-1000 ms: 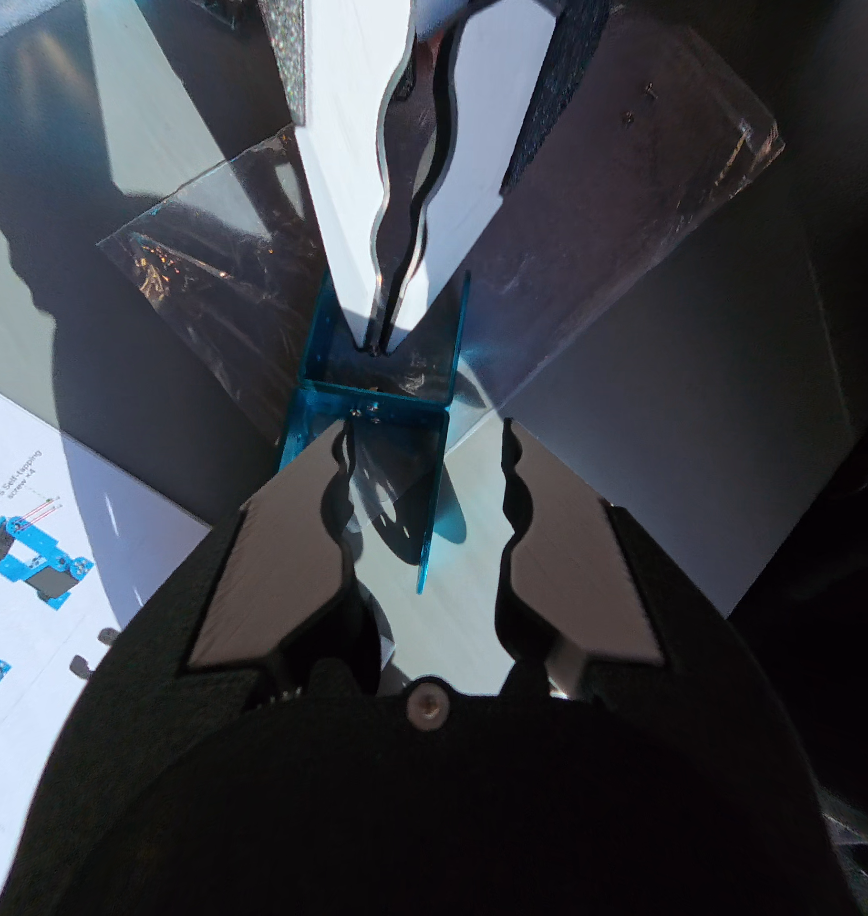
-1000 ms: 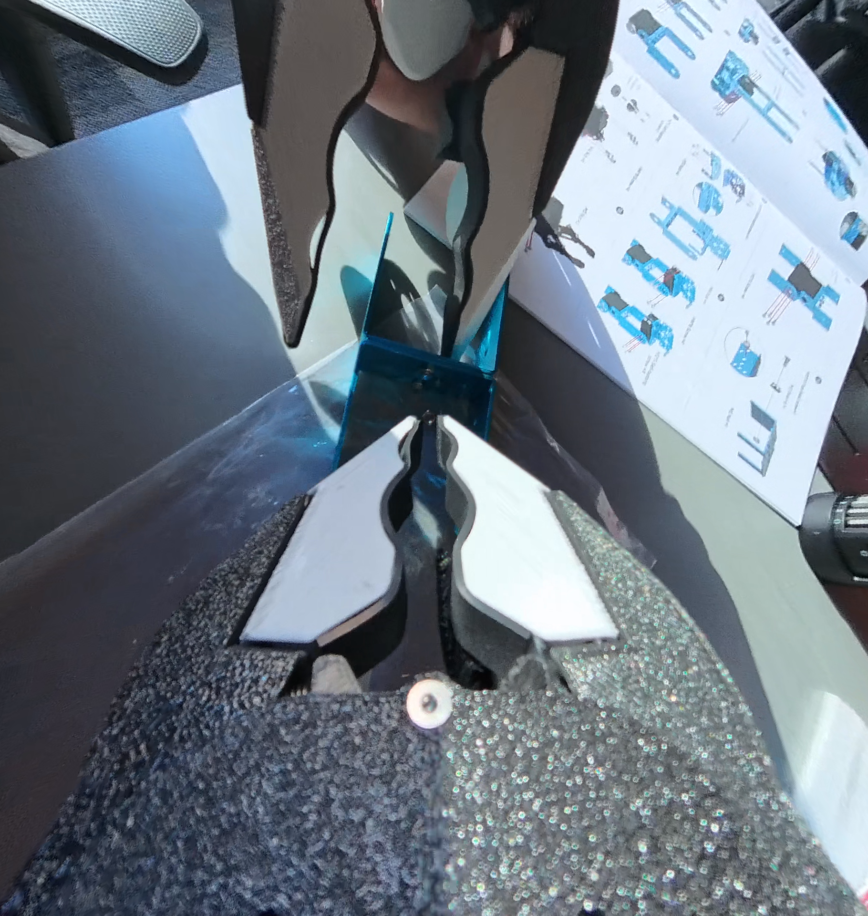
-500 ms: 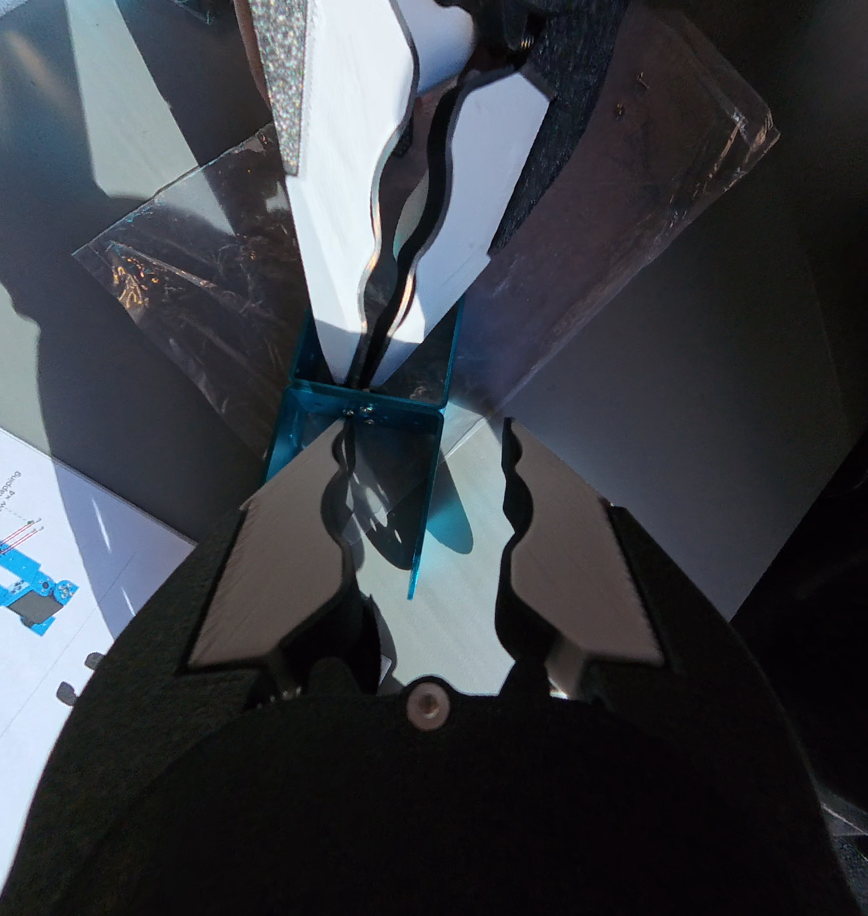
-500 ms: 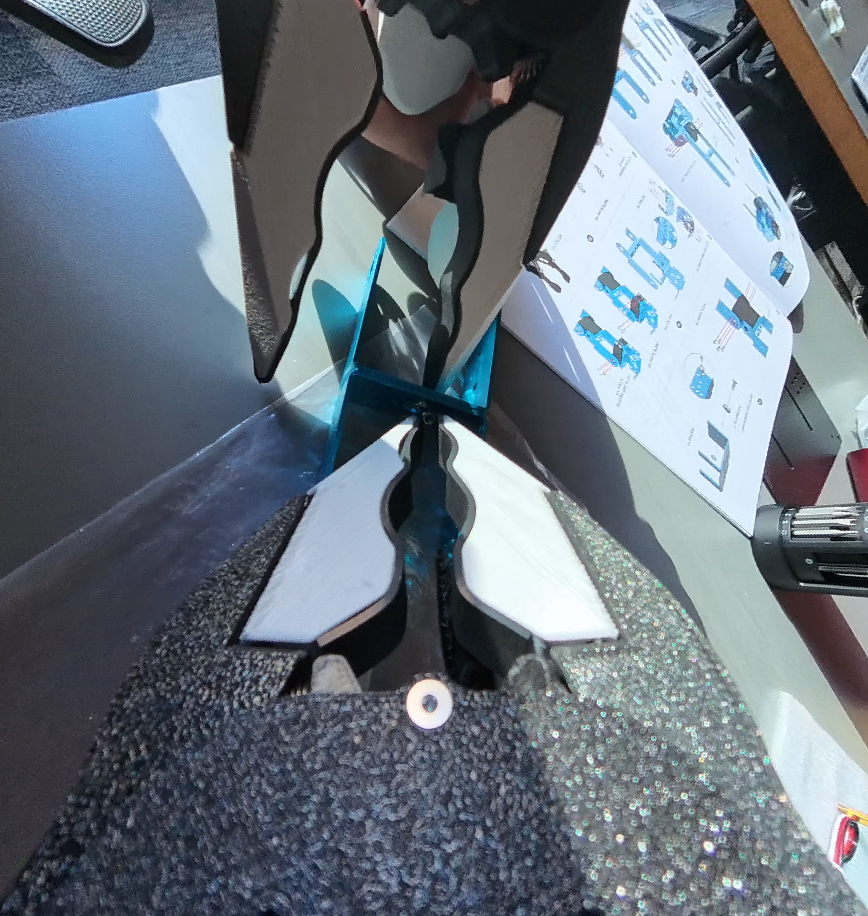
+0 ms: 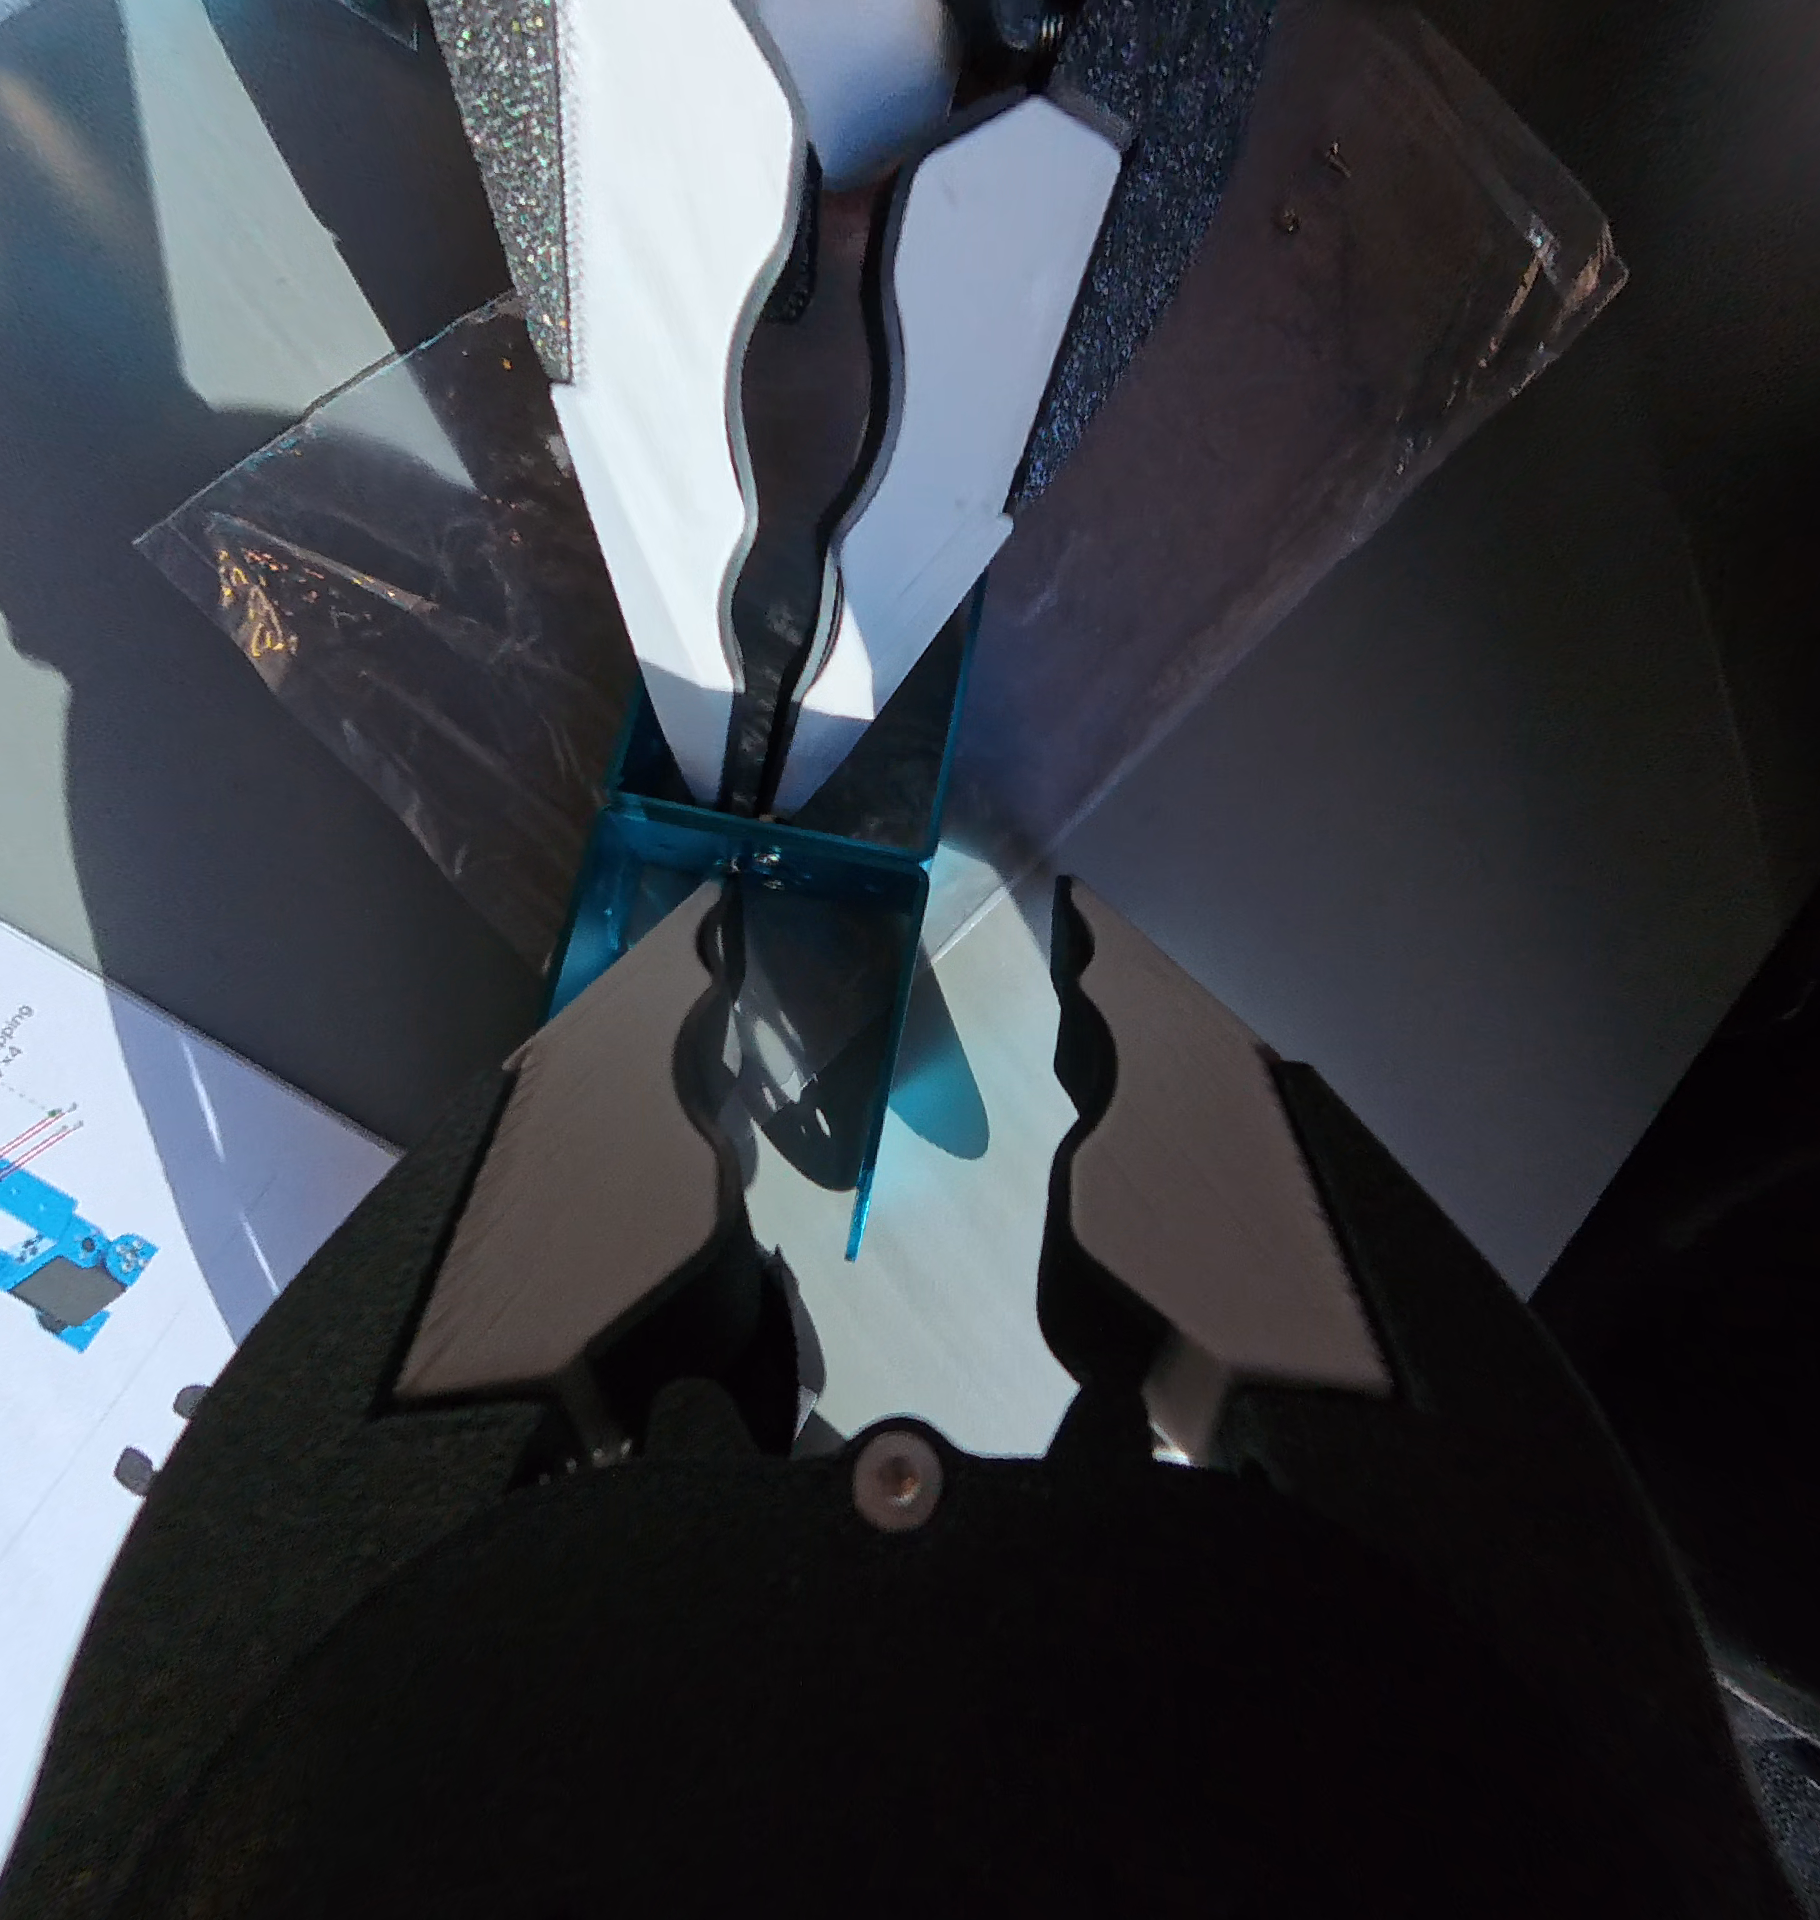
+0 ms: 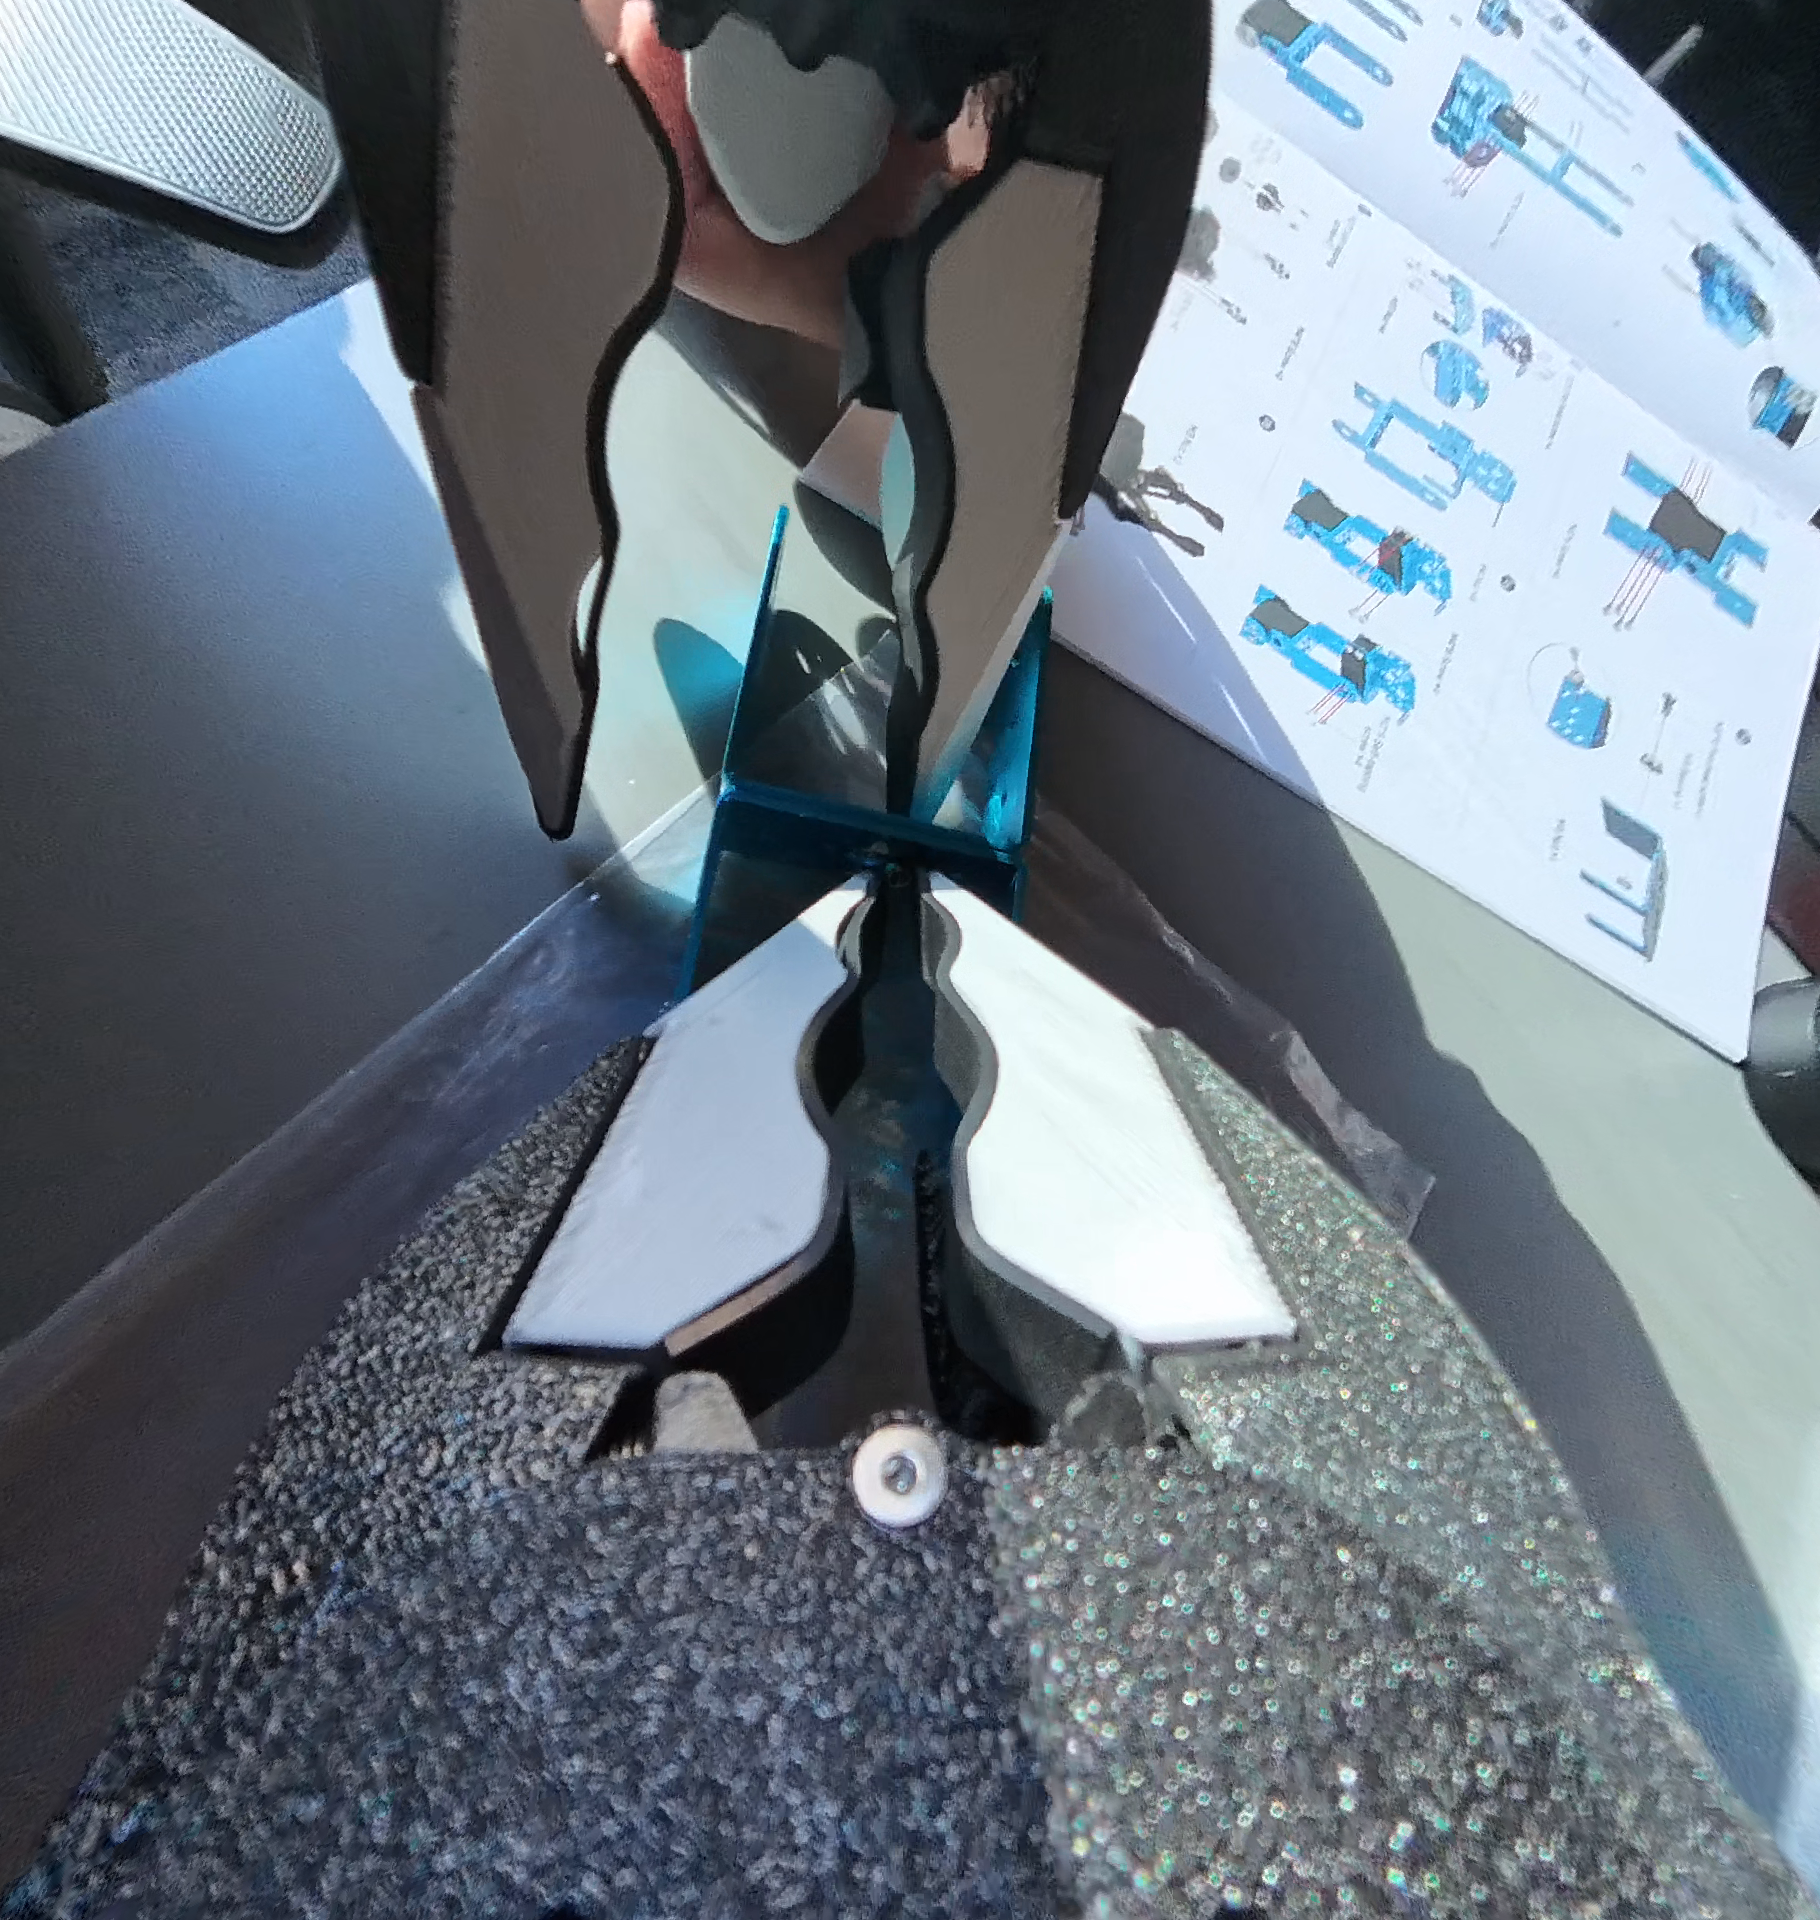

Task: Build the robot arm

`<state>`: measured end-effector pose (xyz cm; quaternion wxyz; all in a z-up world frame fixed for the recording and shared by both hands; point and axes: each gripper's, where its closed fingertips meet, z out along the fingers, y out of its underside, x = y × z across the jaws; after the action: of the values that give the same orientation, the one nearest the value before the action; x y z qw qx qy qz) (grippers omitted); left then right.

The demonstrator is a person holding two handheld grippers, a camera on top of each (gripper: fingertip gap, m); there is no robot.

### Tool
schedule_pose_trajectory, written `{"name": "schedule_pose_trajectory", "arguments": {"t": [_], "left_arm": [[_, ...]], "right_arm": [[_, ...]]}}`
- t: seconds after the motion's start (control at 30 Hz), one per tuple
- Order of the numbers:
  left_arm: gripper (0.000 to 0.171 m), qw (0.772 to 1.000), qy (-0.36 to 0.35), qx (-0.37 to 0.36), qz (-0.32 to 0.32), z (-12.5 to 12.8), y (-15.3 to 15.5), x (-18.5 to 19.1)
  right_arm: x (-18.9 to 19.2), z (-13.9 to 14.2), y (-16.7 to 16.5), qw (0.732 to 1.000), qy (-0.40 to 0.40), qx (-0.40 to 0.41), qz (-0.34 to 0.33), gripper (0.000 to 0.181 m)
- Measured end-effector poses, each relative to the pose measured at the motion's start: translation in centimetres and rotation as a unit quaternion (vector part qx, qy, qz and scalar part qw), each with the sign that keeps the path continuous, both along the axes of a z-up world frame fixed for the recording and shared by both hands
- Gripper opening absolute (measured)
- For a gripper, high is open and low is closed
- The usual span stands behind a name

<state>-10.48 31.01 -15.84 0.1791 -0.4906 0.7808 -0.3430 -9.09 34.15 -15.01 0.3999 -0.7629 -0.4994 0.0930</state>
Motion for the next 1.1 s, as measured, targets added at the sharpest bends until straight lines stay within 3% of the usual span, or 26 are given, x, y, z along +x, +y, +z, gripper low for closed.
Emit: {"name": "schedule_pose_trajectory", "arguments": {"t": [0.4,1.1], "left_arm": [[0.058,1.000,0.001,0.000,-0.003,-0.05,-0.28,0.02],[0.058,1.000,0.003,0.005,-0.003,-0.20,-0.38,-0.15]], "right_arm": [[-0.03,-0.37,-0.31,0.989,0.043,-0.133,-0.053,0.005],[0.05,-0.32,-0.37,0.991,0.024,-0.120,-0.056,0.007]]}}
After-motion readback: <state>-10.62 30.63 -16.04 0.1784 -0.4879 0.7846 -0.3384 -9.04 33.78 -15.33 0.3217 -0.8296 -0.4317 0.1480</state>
